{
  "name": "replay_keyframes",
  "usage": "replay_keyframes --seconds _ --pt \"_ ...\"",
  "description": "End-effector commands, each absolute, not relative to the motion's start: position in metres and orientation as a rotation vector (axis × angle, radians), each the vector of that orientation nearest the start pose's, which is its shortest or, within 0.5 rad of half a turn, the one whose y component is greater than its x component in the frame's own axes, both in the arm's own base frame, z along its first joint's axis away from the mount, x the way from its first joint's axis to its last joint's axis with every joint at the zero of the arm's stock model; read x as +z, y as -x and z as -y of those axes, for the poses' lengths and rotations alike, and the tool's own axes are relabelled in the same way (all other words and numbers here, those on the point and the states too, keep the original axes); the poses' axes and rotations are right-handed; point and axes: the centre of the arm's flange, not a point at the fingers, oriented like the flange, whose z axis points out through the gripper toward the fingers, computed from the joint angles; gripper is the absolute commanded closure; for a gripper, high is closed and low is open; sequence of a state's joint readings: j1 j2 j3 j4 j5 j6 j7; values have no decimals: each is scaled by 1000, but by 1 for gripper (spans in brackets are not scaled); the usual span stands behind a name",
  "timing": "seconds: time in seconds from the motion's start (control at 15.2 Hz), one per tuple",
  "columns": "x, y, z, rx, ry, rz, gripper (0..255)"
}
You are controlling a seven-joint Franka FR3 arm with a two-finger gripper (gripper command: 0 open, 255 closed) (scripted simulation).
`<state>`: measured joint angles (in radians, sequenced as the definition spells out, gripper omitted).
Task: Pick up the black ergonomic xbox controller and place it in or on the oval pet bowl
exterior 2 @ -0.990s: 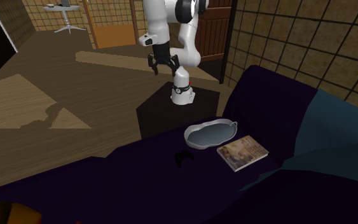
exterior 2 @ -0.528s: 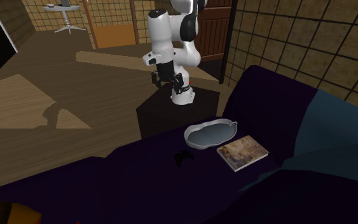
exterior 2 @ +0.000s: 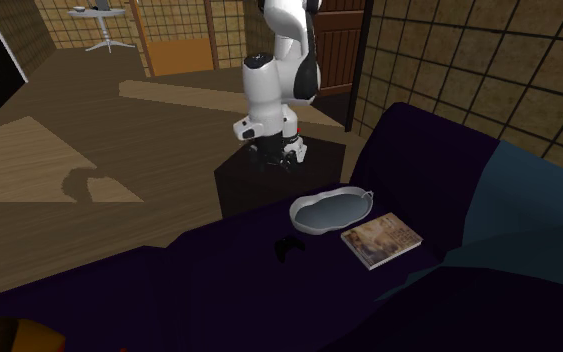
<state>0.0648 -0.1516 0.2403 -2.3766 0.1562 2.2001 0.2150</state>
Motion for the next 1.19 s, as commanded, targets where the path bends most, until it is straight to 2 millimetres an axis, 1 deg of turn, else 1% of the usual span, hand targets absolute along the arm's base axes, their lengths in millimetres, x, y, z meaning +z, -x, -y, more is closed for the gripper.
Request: replay_keyframes --seconds 0.0,0.79,1.12 --pt "362 -466 -158 65 3057 -33 0" --pt "264 -560 -229 11 3034 -152 0" --pt "238 -560 -232 11 3034 -152 0"
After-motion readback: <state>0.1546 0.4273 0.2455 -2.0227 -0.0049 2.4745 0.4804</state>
